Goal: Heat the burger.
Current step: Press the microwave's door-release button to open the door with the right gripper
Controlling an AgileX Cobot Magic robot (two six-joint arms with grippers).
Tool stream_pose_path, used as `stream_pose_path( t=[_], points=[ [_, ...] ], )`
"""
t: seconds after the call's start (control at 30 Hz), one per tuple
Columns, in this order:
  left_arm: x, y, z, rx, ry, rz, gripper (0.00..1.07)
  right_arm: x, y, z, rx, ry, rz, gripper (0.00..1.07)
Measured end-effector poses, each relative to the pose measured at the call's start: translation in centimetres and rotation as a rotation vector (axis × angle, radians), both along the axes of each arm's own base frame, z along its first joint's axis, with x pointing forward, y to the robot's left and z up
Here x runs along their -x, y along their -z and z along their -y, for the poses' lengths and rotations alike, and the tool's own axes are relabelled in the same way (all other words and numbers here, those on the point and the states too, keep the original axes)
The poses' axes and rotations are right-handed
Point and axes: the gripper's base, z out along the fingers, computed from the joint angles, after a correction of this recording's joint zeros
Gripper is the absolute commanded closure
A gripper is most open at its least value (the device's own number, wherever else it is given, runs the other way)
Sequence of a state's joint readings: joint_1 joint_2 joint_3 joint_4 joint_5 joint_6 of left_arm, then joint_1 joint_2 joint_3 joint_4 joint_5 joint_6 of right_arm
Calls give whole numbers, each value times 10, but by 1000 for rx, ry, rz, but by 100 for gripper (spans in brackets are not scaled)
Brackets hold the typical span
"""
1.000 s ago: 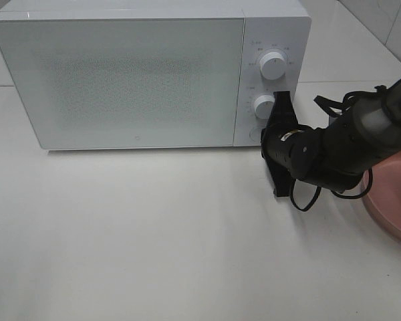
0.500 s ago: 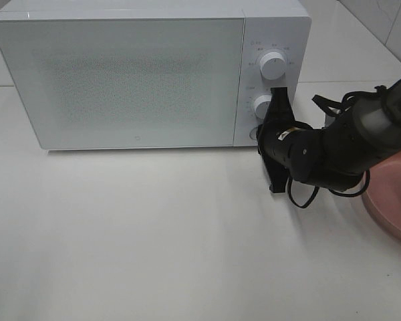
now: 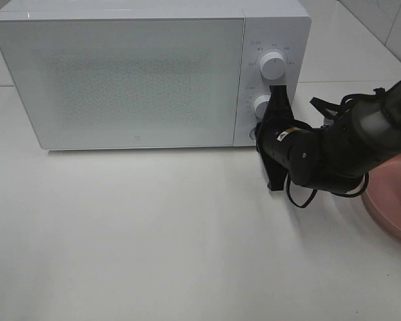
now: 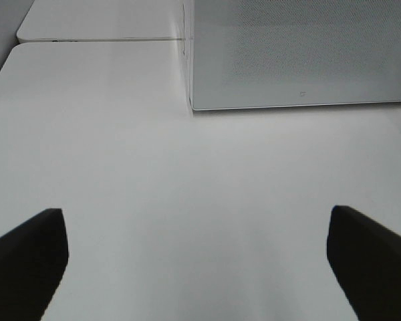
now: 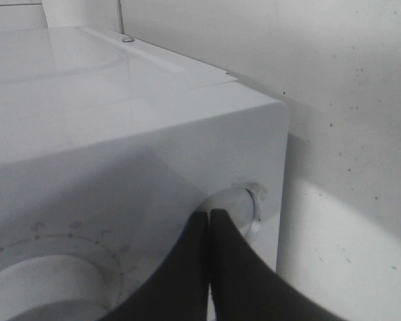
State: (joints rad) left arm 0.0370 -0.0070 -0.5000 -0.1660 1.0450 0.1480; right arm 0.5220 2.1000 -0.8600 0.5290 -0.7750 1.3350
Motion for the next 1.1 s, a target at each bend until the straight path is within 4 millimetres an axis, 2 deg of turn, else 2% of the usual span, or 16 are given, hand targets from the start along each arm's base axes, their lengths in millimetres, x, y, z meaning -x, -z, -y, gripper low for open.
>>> stream_pose_path(
  t=[0.47,1.1],
  points=[
    [0,0,0,0,0,0,7,1,3,-1,30,0,40,107],
    [0,0,0,0,0,-1,7,-13,10,-12,61,39,68,107]
  ],
)
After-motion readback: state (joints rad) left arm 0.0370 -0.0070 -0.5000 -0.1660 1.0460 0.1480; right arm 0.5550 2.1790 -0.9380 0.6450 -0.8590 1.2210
